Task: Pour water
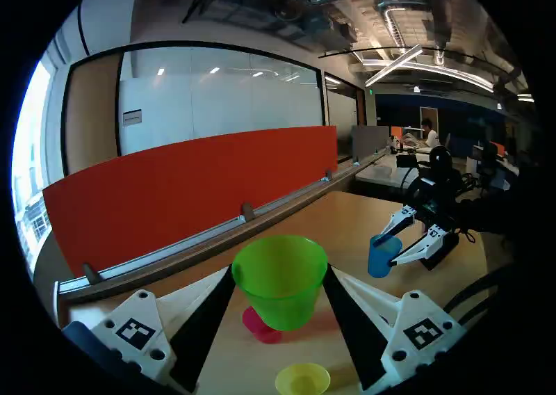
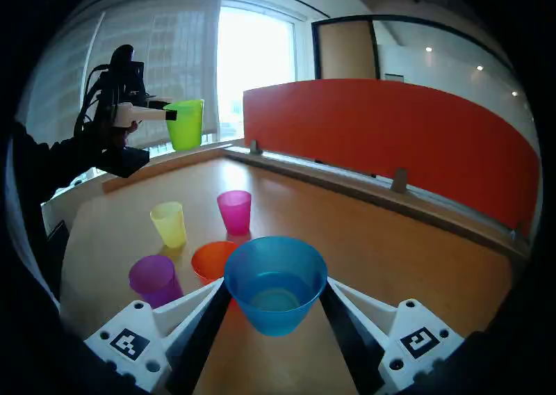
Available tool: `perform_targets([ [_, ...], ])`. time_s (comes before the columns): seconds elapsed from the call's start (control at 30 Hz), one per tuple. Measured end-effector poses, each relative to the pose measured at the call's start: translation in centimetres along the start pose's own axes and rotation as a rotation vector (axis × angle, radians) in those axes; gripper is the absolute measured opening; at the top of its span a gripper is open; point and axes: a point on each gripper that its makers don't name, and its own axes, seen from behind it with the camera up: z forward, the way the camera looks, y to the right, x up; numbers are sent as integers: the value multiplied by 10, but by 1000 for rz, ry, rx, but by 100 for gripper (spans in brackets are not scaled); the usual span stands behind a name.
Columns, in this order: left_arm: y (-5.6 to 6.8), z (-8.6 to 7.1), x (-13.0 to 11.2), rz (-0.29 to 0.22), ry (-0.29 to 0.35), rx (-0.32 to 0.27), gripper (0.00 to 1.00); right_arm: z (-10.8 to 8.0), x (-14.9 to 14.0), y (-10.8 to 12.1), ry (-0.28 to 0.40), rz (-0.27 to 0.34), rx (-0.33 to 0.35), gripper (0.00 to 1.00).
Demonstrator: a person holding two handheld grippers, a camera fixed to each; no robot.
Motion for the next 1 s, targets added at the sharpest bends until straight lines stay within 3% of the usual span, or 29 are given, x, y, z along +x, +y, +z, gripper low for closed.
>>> perform_targets([
  [0.37,-1,-2,2,-1,6,0,88,-3,31,-6,68,-2,9,89],
  [1.0,3,-3,5,-2,19,-10,88,-13,98,-10,160,-61,11,89],
])
